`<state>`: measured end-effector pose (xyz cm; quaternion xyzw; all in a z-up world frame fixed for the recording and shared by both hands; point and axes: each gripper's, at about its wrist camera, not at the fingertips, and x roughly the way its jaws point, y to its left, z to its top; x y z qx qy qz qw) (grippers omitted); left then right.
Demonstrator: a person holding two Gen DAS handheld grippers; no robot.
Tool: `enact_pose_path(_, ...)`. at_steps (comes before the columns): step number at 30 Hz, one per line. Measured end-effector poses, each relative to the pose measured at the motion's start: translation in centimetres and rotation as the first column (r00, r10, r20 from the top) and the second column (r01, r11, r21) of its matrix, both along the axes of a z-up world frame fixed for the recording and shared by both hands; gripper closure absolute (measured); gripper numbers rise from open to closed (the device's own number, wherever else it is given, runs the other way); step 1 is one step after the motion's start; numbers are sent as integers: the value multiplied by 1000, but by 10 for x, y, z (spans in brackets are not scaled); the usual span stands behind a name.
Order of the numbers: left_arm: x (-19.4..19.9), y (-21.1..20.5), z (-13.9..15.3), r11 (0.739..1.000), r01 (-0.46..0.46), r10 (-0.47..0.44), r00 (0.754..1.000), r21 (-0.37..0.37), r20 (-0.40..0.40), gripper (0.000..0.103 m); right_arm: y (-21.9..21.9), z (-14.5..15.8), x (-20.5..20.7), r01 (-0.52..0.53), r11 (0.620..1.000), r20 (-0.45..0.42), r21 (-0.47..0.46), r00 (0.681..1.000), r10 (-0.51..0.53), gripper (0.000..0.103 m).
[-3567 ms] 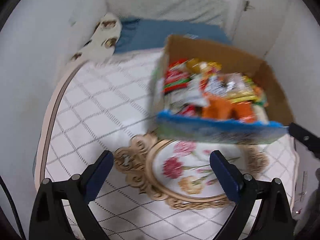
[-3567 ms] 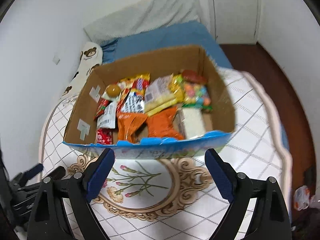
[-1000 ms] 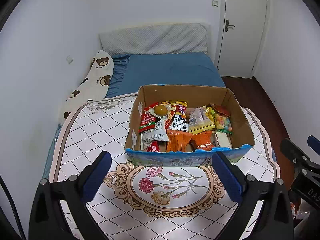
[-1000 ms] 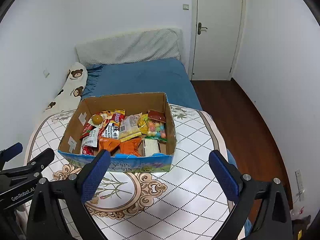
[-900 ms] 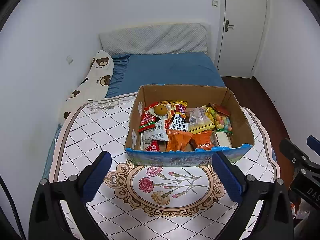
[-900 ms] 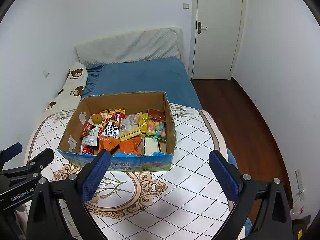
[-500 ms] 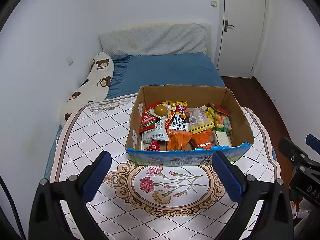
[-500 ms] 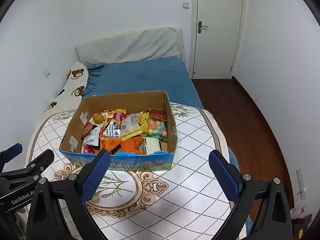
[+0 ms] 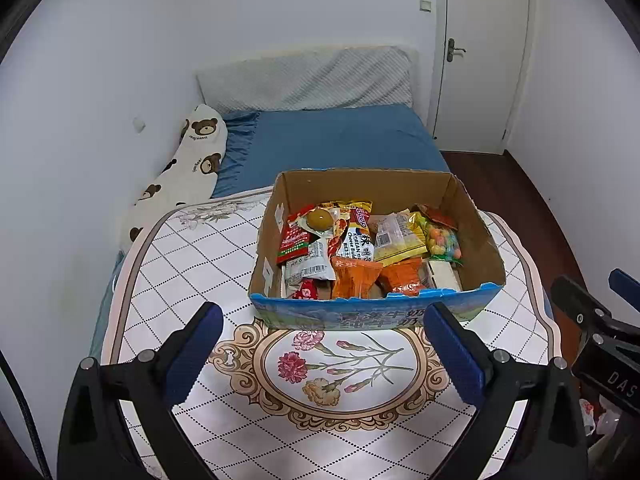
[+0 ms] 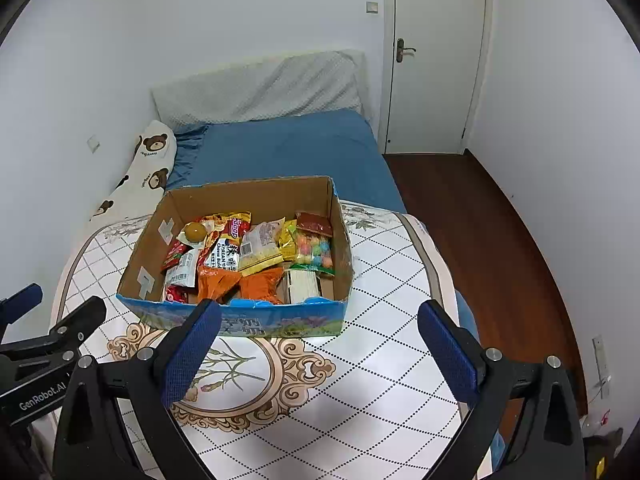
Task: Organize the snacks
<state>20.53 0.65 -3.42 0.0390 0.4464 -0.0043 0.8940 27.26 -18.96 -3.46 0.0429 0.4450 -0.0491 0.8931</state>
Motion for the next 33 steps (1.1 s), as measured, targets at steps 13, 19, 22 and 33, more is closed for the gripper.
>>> enact_pose_path(13, -1, -4, 0, 1000, 10, -10, 1000, 6, 1, 0, -3, 1, -2, 4, 1000, 8, -4, 1000, -4, 2)
enact_pose_path(19, -2, -6, 2, 1000, 22, -22, 1000, 14, 8, 0, -4, 5, -3, 2, 1000, 15, -2, 1000, -2, 2)
enact_pose_path(22, -2, -6, 3, 1000, 23, -23, 1000, 14, 9, 0, -5, 8, -3, 2, 1000, 19, -3, 1000, -2, 2)
enact_pose_path(33, -2, -7, 6, 1000, 26, -27, 1000, 15, 14, 0, -5, 11, -4, 4, 1000, 24, -4, 1000, -3, 2)
